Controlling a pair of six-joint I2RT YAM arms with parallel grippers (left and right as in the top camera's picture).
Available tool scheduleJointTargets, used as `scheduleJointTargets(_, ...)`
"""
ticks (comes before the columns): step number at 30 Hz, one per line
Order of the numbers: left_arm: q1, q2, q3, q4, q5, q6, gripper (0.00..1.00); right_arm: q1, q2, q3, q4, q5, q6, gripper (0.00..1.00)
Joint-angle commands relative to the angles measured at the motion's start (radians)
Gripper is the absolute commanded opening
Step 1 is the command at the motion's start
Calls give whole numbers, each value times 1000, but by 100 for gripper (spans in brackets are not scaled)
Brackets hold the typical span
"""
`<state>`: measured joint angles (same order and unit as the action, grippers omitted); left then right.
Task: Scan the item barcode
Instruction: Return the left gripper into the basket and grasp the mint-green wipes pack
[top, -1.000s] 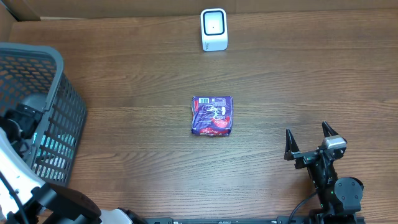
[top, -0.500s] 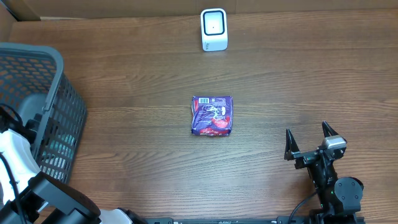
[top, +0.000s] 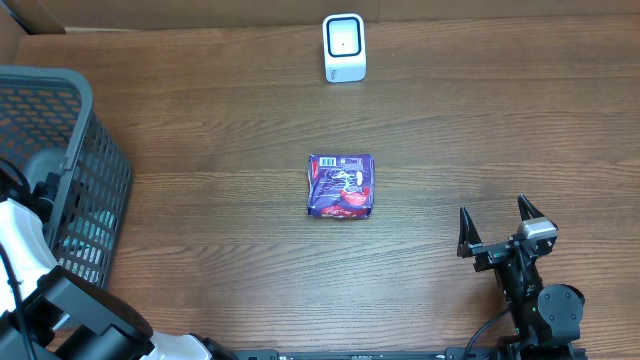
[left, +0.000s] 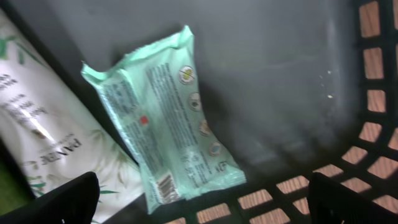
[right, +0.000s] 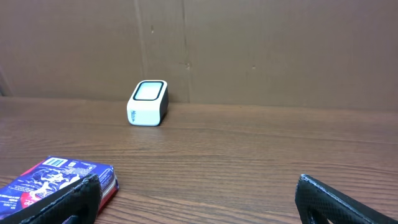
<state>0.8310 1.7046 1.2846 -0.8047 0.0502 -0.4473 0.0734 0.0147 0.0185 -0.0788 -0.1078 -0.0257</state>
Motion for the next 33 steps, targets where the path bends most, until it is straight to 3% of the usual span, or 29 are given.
scheduleJointTargets(1,-7,144,-68,17,62,-21,97,4,-11,-11,5,-6,3,100)
scheduleJointTargets(13,0,-10,213,-240,106,-21,100,4,-11,-11,5,-6,3,100)
scheduleJointTargets(21,0,9,185,-221,-16,-76,100,4,-11,-11,5,-6,3,100)
scheduleJointTargets(28,0,89,80,-89,-12,-181,99,4,-11,-11,5,-6,3,100)
scheduleJointTargets(33,0,166,72,-45,-10,-183,100,4,-11,-11,5,-6,3,100)
